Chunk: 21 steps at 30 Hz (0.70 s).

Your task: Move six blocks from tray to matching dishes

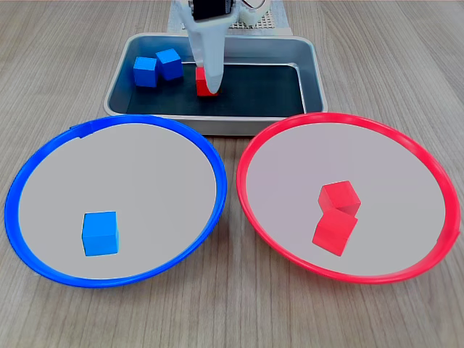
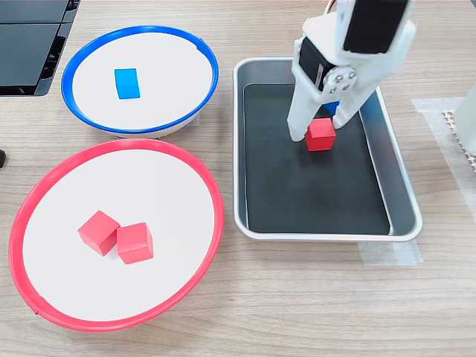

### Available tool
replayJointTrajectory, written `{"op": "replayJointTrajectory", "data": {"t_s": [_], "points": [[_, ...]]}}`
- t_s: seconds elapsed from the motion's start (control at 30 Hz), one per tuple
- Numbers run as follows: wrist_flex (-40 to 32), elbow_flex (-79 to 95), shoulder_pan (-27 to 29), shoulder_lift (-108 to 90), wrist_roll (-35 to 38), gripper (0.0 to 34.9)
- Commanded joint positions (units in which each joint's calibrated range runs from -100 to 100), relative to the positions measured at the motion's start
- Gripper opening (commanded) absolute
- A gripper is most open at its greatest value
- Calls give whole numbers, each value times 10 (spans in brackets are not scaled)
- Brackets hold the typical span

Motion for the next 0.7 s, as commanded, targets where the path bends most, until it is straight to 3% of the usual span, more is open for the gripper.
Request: {"op": "replayJointTrajectory", "data": {"t_s": [0.0, 0.07, 0.1, 0.23, 0.37, 0.5, 0.6, 0.67], "points": [[-17, 2, -5, 6, -5, 113], [-21, -10, -9, 15, -8, 17], [-18, -23, -11, 19, -10, 4], [36, -134, -37, 42, -22, 2], [96, -348, -110, 94, -67, 2], [56, -541, -193, 203, -120, 2], [16, -591, -228, 276, -128, 2], [-4, -589, -238, 307, -123, 54]]}}
